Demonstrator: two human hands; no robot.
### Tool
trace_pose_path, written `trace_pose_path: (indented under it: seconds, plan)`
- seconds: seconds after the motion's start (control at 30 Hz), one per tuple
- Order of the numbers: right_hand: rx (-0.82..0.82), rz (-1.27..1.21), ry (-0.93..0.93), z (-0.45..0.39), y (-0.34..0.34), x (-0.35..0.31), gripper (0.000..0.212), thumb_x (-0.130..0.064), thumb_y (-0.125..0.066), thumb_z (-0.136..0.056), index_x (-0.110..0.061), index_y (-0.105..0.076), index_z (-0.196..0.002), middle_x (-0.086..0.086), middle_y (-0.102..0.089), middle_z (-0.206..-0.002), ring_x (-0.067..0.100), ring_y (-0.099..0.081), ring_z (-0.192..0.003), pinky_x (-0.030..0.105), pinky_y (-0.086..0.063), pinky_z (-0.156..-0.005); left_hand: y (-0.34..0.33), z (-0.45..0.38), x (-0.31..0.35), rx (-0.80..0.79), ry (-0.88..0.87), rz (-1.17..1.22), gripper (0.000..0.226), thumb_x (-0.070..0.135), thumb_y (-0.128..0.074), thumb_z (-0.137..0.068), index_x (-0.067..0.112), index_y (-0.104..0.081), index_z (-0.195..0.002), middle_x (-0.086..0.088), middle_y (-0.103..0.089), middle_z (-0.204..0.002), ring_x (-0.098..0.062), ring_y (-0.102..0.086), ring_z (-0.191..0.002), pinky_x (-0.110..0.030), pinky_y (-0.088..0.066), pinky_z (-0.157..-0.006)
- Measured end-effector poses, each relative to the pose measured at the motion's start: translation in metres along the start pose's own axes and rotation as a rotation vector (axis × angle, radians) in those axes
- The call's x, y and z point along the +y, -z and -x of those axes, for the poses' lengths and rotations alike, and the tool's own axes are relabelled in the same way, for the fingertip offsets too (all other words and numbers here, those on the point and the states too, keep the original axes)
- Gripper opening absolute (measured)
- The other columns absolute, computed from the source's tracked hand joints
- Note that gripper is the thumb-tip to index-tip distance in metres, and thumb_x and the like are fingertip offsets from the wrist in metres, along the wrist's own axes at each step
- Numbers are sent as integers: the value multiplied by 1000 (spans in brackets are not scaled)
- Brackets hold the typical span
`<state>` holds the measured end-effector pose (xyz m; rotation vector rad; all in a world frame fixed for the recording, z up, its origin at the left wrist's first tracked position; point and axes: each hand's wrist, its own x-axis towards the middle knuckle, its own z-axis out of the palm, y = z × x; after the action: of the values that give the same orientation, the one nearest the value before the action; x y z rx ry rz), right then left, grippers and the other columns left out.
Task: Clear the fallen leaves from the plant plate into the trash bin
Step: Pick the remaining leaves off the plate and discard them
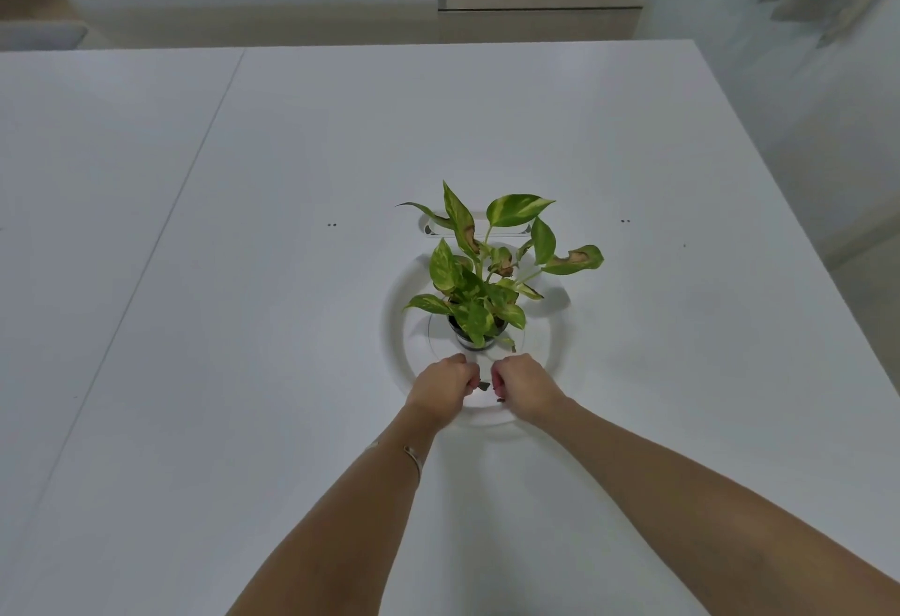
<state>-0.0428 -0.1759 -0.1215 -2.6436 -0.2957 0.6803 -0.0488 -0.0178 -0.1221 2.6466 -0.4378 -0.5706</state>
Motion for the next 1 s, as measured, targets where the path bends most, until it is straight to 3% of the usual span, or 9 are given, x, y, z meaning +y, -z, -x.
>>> trace_pose_path:
  seconds: [0.1, 0.27, 0.37, 0.53, 0.7, 0.77, 0.87, 1.0]
  plan:
    - [-2, -13, -1, 1, 5, 5, 23, 7, -45, -75, -14, -51, -73, 14, -67, -86, 21, -51, -75, 32, -44, -69, 1, 0, -3, 47, 50, 84, 18, 5, -47, -85, 8, -59, -99, -11, -64, -99, -33, -61, -89, -37, -47, -72]
    - [2, -134, -43, -1, 25, 23, 24, 8, -45, -75, -14, -54, -73, 2, -60, -79, 18, -55, -76, 22, -42, -69, 0, 0, -6, 29, -31, 122, 41, 5, -46, -88, 18, -59, -125, -8, -62, -112, -26, -60, -100, -35, -49, -86]
    - [-97, -92, 14, 1, 29, 23, 22, 5, -46, -76, -13, -57, -72, 3, -64, -80, 16, -57, -76, 25, -48, -73, -3, -3, 0, -11, -85, 61, 39, 8, -49, -88, 23, -66, -120, -8, -62, -107, -26, -61, -97, -33, -49, -81]
    - [-117, -85, 46, 0, 20, 20, 15, 2, -57, -78, -9, -66, -83, -1, -60, -74, 21, -61, -79, 34, -52, -79, -2, -5, 1, 6, -136, -11, 27, 12, -52, -88, 13, -75, -102, -9, -66, -102, -25, -63, -93, -33, -49, -78]
    - [-129, -59, 60, -5, 15, 17, 8, -8, -72, -74, -8, -70, -82, -3, -59, -73, 15, -54, -73, 29, -46, -70, 3, -7, -4, 48, -63, 45, 18, 0, -46, -81, 4, -64, -84, -10, -61, -96, -30, -61, -81, -40, -51, -72]
    - [-128, 13, 87, -7, 12, 14, 3, -8, -68, -76, -11, -68, -76, -2, -62, -74, 16, -53, -75, 30, -44, -66, 8, -9, -12, 91, 3, 123, 15, 3, -47, -84, 2, -62, -84, -12, -61, -95, -29, -60, -83, -39, -50, -74]
    - [-160, 175, 148, -8, 8, 9, 15, -3, -54, -81, -15, -61, -75, 6, -68, -88, 22, -55, -85, 31, -39, -65, 16, -8, -22, 34, 57, 108, 17, 4, -46, -86, 2, -63, -87, -14, -64, -95, -29, -60, -88, -34, -48, -77]
    - [-150, 172, 131, -8, 11, 15, 17, -3, -49, -84, -18, -56, -80, 9, -66, -98, 26, -57, -95, 36, -49, -76, 17, -4, -14, -52, 30, 47, 22, 6, -45, -85, 6, -66, -94, -13, -66, -99, -27, -60, -93, -31, -46, -78]
